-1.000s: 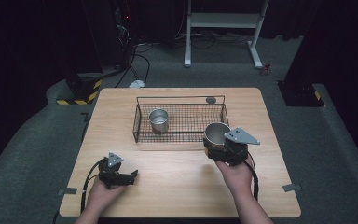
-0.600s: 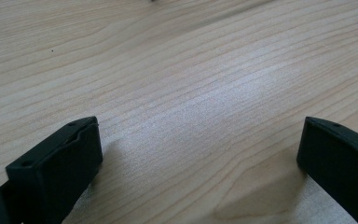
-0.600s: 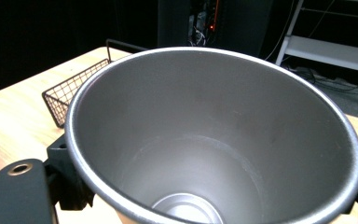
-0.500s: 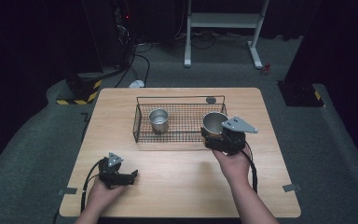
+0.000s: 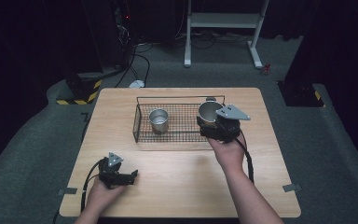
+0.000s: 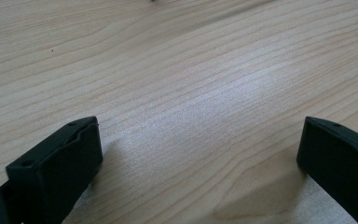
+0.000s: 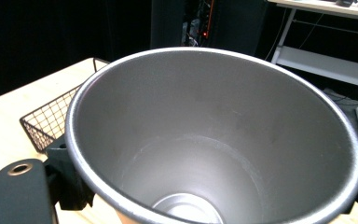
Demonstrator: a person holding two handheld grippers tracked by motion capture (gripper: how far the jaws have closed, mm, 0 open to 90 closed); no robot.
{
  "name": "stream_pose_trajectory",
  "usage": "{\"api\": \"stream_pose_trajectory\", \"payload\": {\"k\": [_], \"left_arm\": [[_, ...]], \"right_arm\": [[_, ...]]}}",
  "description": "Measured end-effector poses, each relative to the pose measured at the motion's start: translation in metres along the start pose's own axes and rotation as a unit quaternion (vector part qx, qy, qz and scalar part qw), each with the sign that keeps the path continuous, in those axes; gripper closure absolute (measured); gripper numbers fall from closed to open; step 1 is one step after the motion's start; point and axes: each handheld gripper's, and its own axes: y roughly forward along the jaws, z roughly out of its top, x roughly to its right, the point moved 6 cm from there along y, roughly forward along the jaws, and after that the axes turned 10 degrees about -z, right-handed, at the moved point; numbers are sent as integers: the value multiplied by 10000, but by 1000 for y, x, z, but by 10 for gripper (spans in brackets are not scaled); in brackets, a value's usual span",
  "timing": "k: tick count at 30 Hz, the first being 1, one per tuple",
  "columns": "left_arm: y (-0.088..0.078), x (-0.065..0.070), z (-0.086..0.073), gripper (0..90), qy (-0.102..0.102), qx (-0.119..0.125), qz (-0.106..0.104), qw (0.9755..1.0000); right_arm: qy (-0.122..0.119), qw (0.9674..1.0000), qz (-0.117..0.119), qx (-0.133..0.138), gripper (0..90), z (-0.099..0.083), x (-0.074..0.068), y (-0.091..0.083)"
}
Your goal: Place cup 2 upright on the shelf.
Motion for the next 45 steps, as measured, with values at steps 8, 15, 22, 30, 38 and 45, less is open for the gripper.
{"api": "stream_pose_trajectory", "payload": {"k": [8, 15, 22, 30, 38, 45], "left_arm": [[0, 0, 0, 2, 1, 2, 0, 10000], [0, 0, 0, 2, 1, 0, -1, 10000], [0, 0, 0, 2, 7, -6, 0, 10000], [0, 0, 0, 2, 7, -5, 0, 10000], [0, 0, 0, 2, 6, 3, -4, 10000], [0, 0, 0, 2, -1, 6, -19, 10000]], "right_arm": [[-9, 10000, -96, -13, 134, 6, 5, 18], [29, 9998, -188, -109, 134, 8, 10, 35], [56, 9996, -245, -111, 134, 8, 14, 49], [57, 9989, -326, -328, 134, 3, 17, 72], [64, 9974, -309, -651, 134, -11, 12, 99], [56, 9928, -377, -1132, 133, -31, 11, 118]]}}
